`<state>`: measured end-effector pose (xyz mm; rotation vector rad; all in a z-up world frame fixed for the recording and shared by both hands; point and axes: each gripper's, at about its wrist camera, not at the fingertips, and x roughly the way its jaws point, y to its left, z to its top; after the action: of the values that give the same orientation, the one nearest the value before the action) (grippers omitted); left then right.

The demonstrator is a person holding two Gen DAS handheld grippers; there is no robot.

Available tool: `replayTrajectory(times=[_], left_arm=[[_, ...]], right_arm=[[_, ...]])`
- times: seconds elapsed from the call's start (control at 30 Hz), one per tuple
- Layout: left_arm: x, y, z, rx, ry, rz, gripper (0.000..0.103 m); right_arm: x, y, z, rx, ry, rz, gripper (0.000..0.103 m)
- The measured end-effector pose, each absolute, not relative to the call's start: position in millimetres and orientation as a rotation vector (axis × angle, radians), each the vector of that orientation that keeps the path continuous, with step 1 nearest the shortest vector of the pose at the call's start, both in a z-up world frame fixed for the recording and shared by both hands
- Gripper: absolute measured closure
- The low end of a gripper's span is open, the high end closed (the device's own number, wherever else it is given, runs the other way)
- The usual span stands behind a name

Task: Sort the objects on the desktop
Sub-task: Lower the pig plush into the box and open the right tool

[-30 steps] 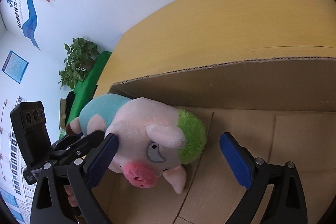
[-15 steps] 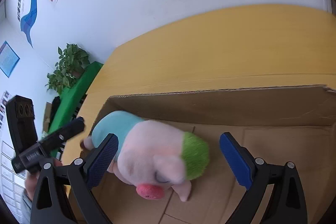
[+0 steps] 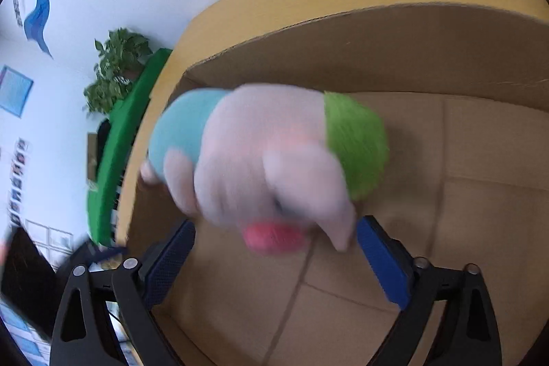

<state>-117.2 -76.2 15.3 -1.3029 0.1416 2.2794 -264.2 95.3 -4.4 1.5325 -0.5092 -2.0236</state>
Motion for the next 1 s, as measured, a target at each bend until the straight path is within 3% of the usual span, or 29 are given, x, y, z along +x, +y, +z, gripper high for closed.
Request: replayTrajectory(times=[0.37,0.5,0.77,0.93,1.0], left_arm=[[-122.0,-79.2,-4.2,-1.365,0.155,2.262,0.012],[-119.2,-75.7,-4.6,-1.372,0.162,2.268,0.012],[-115.8,-83.1,-1.6,-1.389,0.114,2.304,0.012],[-100.2,-84.3,1.2,-1.373,0.074,2.35,0.012],[-90.9,-85.2,3.5,-1.349,0.048,2.375,0.012]], right_arm=[[-293.3,81.9,-7.2,1.415,-0.711,-2.103,0.018],[-296.1,84.1,-10.6,1.406,-0.707,-2.123,0.017],[-264.2,91.4,22.8,1.429,-0.497,-2.15,0.013],[-184.5,144.6,77.5,1.313,-0.349,-2.238,0.0],[-146.1,162.2,99.7,1.262,-0.259,-2.32,0.0]])
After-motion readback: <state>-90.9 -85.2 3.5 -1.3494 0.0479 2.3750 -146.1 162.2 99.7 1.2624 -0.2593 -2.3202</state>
